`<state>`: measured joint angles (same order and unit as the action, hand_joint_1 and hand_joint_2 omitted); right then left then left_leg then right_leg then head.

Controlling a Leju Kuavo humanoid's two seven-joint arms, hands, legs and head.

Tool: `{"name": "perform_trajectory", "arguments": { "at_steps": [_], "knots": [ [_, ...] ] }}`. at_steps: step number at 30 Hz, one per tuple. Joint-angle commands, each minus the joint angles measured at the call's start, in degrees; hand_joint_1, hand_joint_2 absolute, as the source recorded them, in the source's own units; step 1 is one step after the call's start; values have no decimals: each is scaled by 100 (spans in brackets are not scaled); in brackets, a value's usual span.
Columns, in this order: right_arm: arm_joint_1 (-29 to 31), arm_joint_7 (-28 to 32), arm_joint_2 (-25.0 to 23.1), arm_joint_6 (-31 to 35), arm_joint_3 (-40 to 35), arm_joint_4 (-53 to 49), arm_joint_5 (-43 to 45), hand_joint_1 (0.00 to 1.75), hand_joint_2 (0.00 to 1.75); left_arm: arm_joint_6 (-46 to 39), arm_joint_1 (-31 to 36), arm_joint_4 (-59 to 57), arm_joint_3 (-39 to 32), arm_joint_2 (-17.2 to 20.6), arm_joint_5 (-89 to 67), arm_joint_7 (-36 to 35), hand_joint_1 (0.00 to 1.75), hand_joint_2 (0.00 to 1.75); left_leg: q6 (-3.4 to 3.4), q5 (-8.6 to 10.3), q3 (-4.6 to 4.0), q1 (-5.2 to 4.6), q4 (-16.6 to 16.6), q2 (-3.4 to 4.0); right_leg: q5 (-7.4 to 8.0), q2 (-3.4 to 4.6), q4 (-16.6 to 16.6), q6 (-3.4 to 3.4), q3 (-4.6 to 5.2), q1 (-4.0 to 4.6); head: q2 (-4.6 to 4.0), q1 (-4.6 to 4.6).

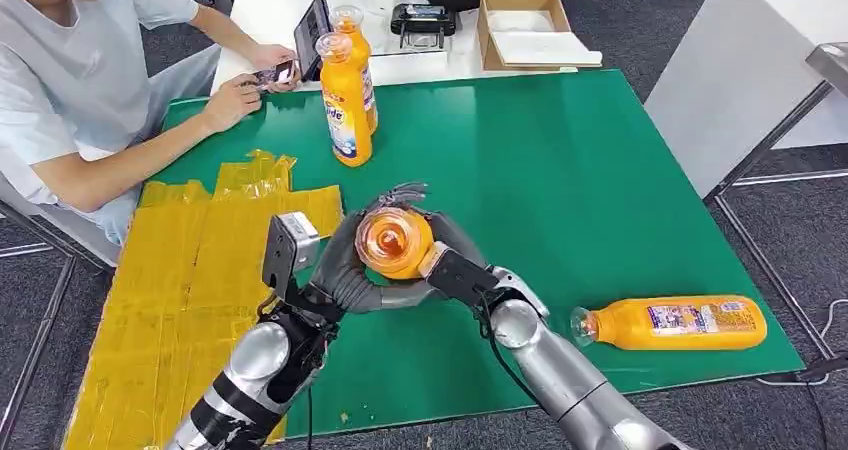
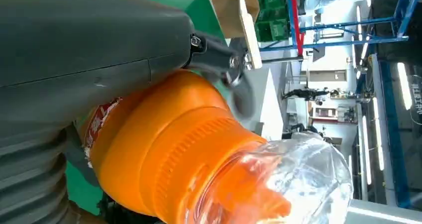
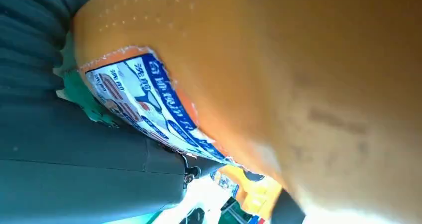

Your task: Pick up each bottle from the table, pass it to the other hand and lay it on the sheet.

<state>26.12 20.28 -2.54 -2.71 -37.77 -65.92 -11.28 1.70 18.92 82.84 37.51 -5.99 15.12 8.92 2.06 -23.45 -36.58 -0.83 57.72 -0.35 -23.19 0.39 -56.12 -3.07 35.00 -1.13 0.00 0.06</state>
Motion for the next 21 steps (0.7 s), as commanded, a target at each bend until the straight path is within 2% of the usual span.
{"name": "perform_trajectory", "arguments": {
  "at_steps": [1, 13, 14, 19, 21],
  "knots": [
    [355, 88, -105, 2, -633, -4, -82, 175, 175, 5, 118, -533, 443, -44, -40, -84, 175, 175, -17, -15, 30, 7, 6, 14, -9, 8, -1, 14, -28, 8, 0, 0],
    [330, 72, -135, 46, -605, -21, -80, 175, 175, 94, 66, -423, 413, -50, -60, -22, 175, 175, -9, -4, 12, 1, -2, 8, -1, 5, 2, 7, -10, 1, 0, 0],
    [304, 51, -151, 72, -570, -18, -56, 175, 175, 101, 37, -357, 409, -48, -70, 48, 175, 175, -25, -28, 50, 13, 11, 22, -17, 14, -2, 21, -49, 14, 0, 0],
    [168, -61, -206, 134, -402, 6, 121, 175, 175, 13, -91, 32, 332, -43, -197, 345, 175, 175, -9, -5, 11, 2, -1, 8, -2, 5, 2, 7, -9, 2, 0, 0],
    [168, -61, -206, 134, -402, 6, 121, 175, 175, 13, -91, 32, 332, -43, -197, 345, 175, 175, -23, -28, 46, 12, 11, 18, -19, 10, -4, 20, -45, 13, 0, -2]
  ]
}}
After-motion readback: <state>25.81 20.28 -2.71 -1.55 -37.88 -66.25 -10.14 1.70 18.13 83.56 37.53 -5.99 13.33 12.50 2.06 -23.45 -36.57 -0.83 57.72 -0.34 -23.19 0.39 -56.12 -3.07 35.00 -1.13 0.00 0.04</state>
